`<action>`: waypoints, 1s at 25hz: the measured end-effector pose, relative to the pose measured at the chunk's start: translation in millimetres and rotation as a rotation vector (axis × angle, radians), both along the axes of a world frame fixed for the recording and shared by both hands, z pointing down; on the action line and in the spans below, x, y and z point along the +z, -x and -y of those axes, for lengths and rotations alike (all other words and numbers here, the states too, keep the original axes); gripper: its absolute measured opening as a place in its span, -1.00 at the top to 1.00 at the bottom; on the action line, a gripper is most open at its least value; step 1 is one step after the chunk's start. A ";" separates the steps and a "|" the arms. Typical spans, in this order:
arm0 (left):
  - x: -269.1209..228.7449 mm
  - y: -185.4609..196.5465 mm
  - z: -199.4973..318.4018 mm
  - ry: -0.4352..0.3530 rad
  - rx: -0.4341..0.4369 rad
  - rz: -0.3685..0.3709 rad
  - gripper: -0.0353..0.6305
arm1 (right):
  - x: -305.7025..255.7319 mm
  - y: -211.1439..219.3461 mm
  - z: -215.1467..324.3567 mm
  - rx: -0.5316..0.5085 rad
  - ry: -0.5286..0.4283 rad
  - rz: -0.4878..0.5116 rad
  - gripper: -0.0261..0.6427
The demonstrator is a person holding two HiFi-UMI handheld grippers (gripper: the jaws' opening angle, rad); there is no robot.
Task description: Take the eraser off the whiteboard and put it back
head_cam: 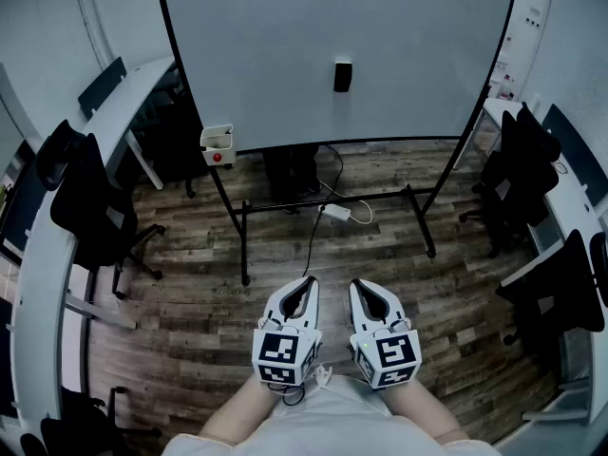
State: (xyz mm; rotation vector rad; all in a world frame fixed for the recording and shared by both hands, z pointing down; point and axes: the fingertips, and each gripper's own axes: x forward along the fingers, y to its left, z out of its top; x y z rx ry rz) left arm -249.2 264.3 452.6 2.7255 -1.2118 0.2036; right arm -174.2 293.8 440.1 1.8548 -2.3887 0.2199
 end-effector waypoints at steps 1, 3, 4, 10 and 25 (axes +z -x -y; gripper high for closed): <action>0.2 -0.2 0.5 0.003 0.002 0.000 0.84 | 0.2 -0.1 0.4 0.000 0.001 -0.001 0.84; 0.4 -0.9 1.4 0.005 0.005 0.004 0.84 | 0.7 -0.4 1.3 0.001 0.003 -0.003 0.84; 0.4 -1.6 1.7 0.002 0.006 0.009 0.84 | 1.1 -0.7 1.7 0.001 0.004 -0.003 0.84; 2.9 -5.3 3.2 -0.009 0.020 0.017 0.84 | 8.8 -0.5 5.7 0.007 0.025 0.007 0.84; 23.9 -10.6 41.1 0.043 -0.003 0.012 0.84 | 36.5 -20.6 43.0 0.031 0.086 0.047 0.84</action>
